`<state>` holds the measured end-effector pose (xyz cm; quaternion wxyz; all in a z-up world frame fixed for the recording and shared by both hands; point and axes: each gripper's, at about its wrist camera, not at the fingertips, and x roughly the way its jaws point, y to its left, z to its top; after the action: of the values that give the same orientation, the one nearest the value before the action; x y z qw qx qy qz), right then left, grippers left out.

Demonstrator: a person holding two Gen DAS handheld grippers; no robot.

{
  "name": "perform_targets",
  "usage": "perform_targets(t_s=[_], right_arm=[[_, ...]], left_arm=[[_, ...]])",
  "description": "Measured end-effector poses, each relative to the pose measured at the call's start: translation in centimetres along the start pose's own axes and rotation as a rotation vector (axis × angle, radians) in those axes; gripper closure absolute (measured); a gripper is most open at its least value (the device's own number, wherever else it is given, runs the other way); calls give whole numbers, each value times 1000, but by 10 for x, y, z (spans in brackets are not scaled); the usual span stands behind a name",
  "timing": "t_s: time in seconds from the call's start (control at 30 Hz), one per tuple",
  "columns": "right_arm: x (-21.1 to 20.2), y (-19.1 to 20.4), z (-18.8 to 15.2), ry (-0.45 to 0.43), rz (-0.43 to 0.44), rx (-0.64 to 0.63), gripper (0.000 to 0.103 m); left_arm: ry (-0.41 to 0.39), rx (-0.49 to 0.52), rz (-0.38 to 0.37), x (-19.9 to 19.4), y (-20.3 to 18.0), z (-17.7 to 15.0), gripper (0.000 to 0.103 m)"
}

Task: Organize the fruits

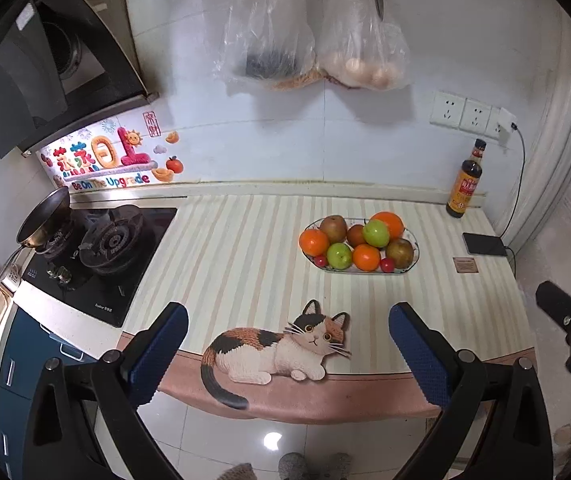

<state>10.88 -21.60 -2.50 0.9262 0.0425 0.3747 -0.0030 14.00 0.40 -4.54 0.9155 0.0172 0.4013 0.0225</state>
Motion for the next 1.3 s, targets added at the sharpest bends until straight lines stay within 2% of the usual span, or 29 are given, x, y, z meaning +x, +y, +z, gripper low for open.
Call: perform_targets(t_s=[0.53, 1.3], right_arm=[[50, 0, 18, 51, -13, -16, 0], [49, 7, 16, 60, -1, -32, 0]], left_arm=[[28, -6, 18, 32, -10, 14, 0], [28, -7, 14, 33, -10, 15, 0]])
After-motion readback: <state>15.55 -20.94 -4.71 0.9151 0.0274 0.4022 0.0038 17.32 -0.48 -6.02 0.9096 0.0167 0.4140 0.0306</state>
